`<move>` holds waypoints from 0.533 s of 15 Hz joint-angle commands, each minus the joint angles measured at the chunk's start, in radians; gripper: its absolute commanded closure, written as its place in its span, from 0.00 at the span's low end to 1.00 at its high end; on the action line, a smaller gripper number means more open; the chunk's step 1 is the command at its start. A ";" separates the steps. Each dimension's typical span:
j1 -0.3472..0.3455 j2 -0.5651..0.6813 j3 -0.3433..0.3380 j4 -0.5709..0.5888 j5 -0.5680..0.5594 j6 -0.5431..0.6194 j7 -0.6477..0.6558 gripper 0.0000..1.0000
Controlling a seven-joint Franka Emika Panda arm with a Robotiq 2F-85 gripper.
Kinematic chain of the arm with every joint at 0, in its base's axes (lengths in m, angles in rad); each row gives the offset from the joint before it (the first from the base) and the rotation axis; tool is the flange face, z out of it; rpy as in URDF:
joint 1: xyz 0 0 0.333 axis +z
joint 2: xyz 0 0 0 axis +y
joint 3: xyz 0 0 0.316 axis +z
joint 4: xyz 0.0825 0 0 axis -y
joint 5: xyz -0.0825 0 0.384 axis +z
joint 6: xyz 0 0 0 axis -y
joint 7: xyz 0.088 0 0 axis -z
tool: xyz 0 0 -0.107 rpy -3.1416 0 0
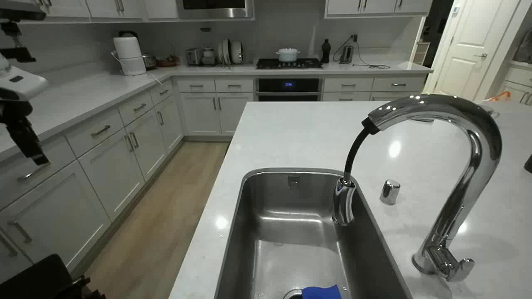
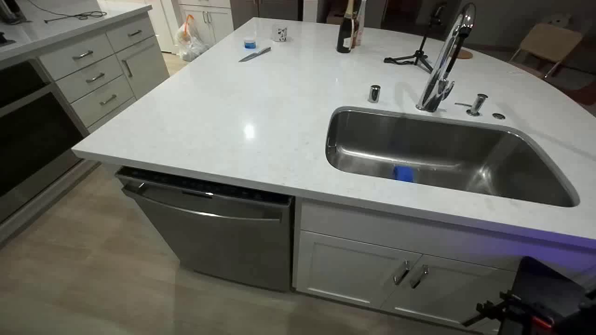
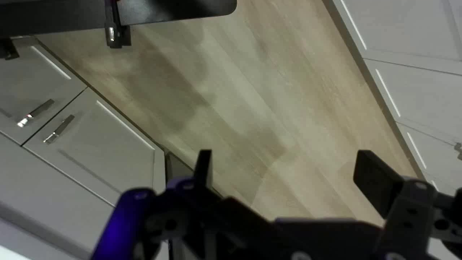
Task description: Push the spout back in the faucet
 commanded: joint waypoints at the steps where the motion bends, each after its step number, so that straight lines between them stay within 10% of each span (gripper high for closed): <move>1: -0.008 -0.001 0.005 0.003 0.004 -0.005 -0.004 0.00; 8: -0.171 0.034 0.103 -0.024 -0.114 0.233 0.191 0.00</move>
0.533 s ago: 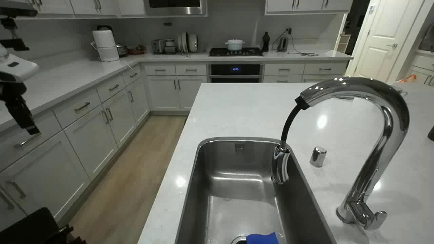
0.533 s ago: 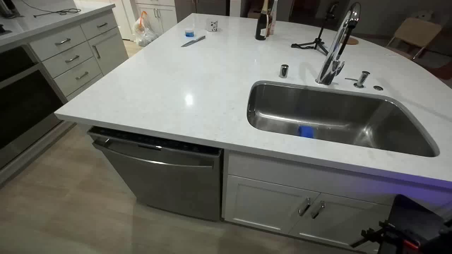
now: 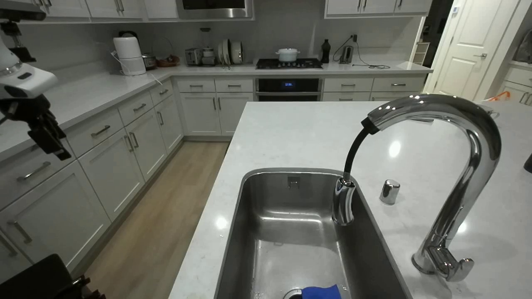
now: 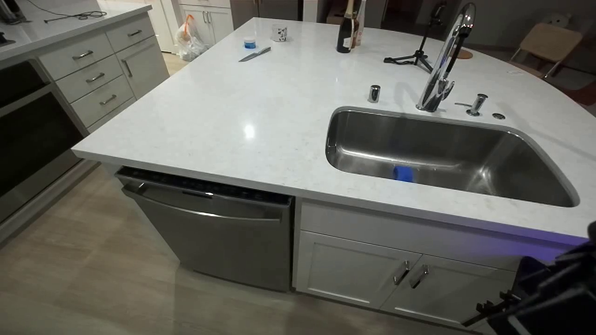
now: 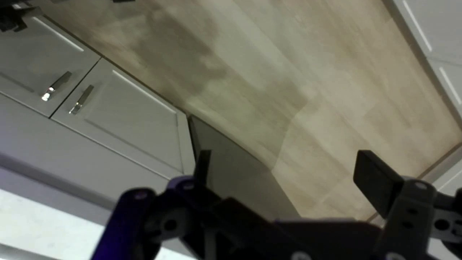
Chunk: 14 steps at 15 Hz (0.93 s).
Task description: Push the spout back in the faucet
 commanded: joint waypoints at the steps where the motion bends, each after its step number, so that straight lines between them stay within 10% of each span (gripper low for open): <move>1: -0.100 0.034 0.074 -0.014 -0.080 0.129 0.131 0.00; 14: -0.343 0.076 0.162 -0.037 -0.523 0.160 0.696 0.00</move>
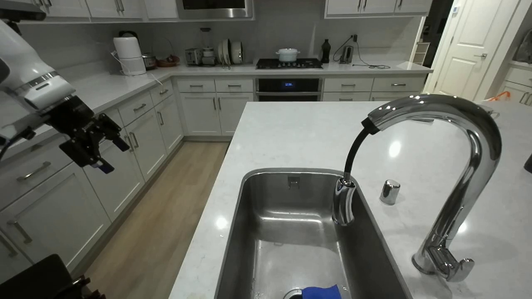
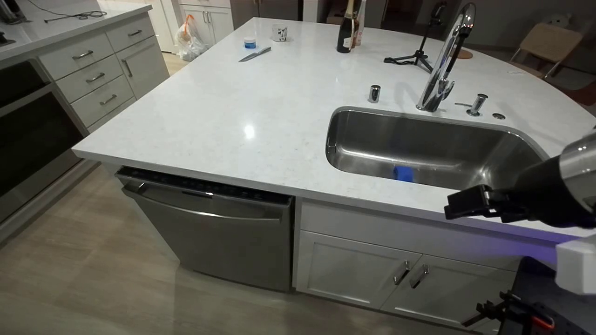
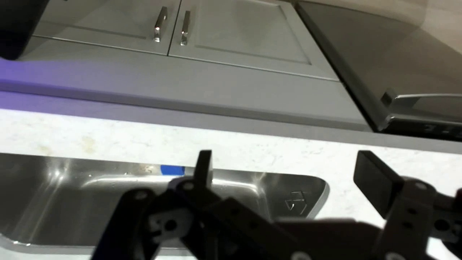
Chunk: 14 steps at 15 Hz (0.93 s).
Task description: Push the spout back in the faucet
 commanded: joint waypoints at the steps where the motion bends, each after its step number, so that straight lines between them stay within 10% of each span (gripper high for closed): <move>1: -0.058 0.006 0.022 -0.020 -0.130 0.010 0.132 0.00; 14: -0.198 0.125 -0.079 -0.034 -0.821 0.087 0.420 0.00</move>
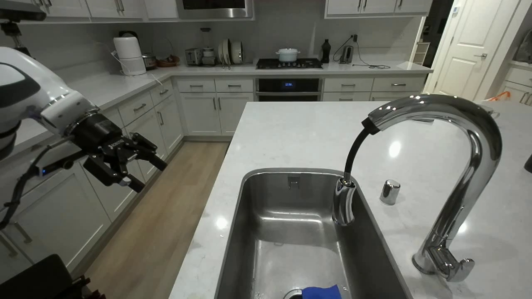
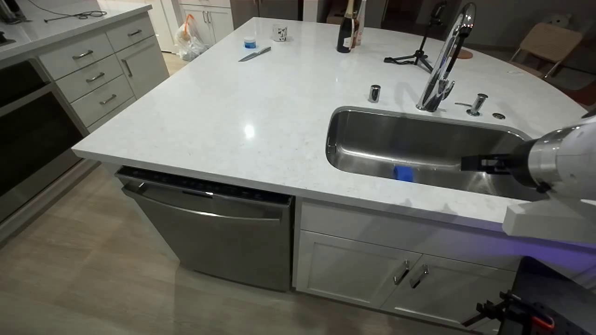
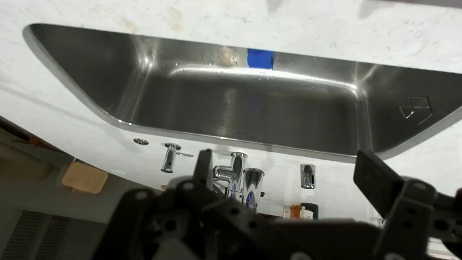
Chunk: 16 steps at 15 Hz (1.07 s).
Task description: Push the spout back in the faucet
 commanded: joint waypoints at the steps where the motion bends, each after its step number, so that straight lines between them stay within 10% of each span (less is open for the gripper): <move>1: -0.023 0.088 -0.082 0.027 -0.220 0.047 0.067 0.00; 11: 0.111 0.423 -0.468 0.246 -0.785 0.064 0.283 0.00; 16: 0.163 0.590 -0.537 0.373 -0.955 0.059 0.427 0.00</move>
